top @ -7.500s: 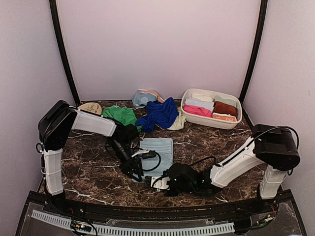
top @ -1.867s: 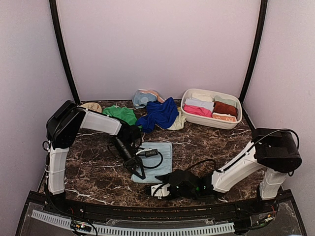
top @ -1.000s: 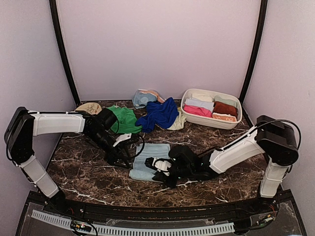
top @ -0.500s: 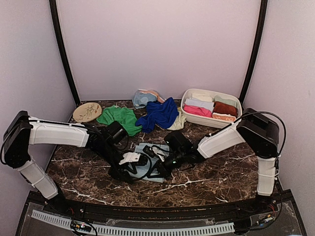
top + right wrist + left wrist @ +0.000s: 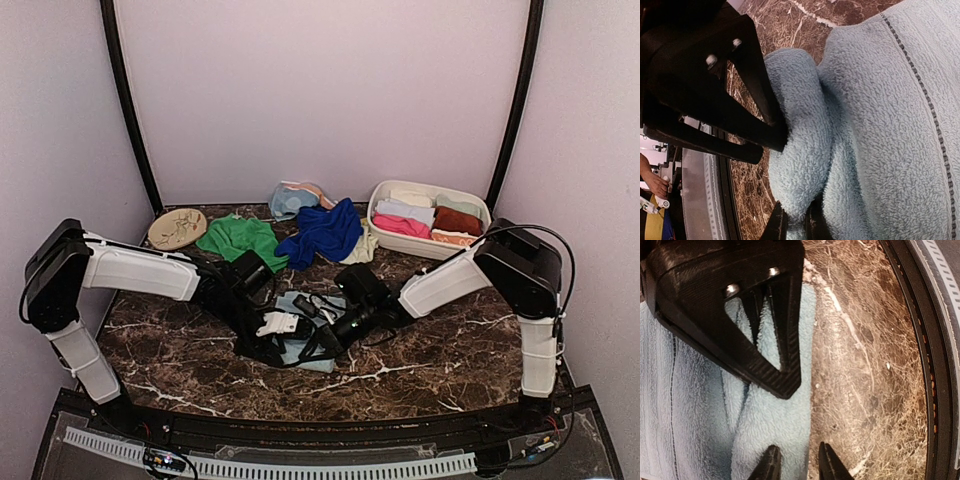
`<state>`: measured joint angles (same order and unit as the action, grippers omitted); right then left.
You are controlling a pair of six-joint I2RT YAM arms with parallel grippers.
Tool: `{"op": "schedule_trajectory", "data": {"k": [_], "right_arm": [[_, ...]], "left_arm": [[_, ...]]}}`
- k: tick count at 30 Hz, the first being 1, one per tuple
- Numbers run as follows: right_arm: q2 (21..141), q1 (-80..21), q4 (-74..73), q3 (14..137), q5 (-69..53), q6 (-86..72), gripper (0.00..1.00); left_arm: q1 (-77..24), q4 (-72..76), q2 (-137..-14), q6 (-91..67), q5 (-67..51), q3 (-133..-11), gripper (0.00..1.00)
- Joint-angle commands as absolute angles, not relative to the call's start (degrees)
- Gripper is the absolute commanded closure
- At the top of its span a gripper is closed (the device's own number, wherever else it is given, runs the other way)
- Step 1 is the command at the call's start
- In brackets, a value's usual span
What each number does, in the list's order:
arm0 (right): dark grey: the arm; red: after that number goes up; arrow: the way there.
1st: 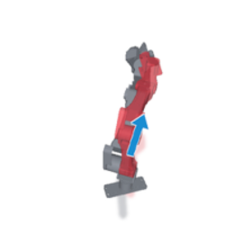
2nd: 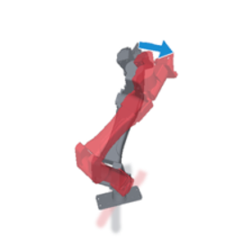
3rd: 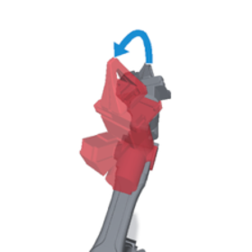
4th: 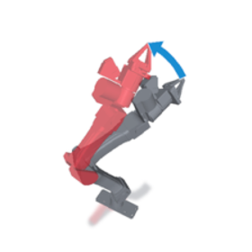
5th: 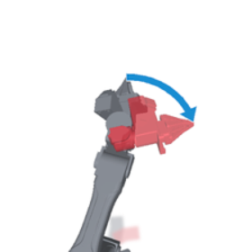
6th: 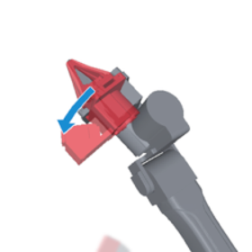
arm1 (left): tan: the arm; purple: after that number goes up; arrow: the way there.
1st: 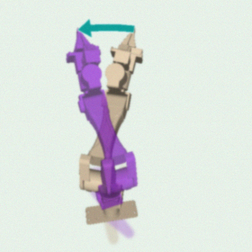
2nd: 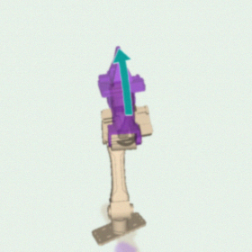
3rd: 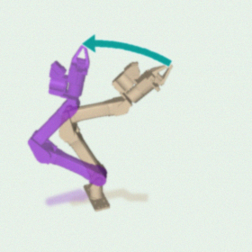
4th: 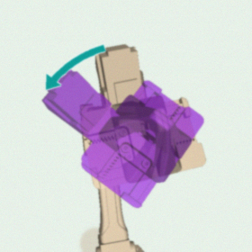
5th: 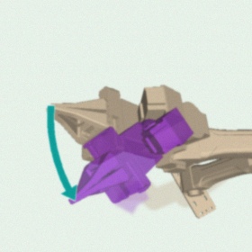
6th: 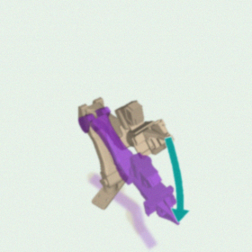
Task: Roll the towels
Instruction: Roll the towel at the center of the board.
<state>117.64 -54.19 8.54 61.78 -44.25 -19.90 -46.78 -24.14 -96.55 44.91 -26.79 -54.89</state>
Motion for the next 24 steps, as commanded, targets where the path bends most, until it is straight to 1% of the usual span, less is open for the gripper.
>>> {"op": "schedule_trajectory", "data": {"k": [1,6,10,13,17,21,22,23,24], "right_arm": [[119.5,-54.1,1.7,59.1,-43.5,-22.5,0.98],[118.8,-53.7,3.0,58.7,-44.2,-23.2,0.96],[118.8,-53.1,2.5,58.2,-44.5,-23.0,0.95],[117.4,-52.7,3.5,57.0,-43.8,-22.8,0.88],[112.2,-52.6,6.0,54.6,-39.7,-21.5,0.72],[104.8,-52.2,9.2,49.8,-31.4,-19.7,0.63],[102.9,-52.2,10.5,48.4,-29.7,-19.4,0.58],[101.3,-52.2,11.4,47.0,-27.8,-18.7,0.55],[99.4,-52.2,12.3,45.7,-26.0,-18.1,0.54]], "left_arm": [[-46.7,-24.7,-99.3,44.2,-23.0,-55.5,0.74],[-46.6,-24.0,-100.4,44.0,-21.4,-55.2,0.72],[-46.5,-25.2,-99.8,45.1,-21.1,-54.6,0.62],[-46.3,-25.0,-99.5,45.7,-20.8,-53.7,0.59],[-45.2,-26.7,-102.4,44.6,-21.5,-55.2,0.63],[-43.2,-29.3,-104.7,42.8,-24.1,-57.8,0.70],[-42.8,-29.9,-105.2,42.5,-24.6,-58.4,0.72],[-42.5,-30.5,-105.7,42.2,-25.1,-58.8,0.74],[-42.3,-31.2,-106.1,41.9,-25.7,-59.2,0.75]]}}
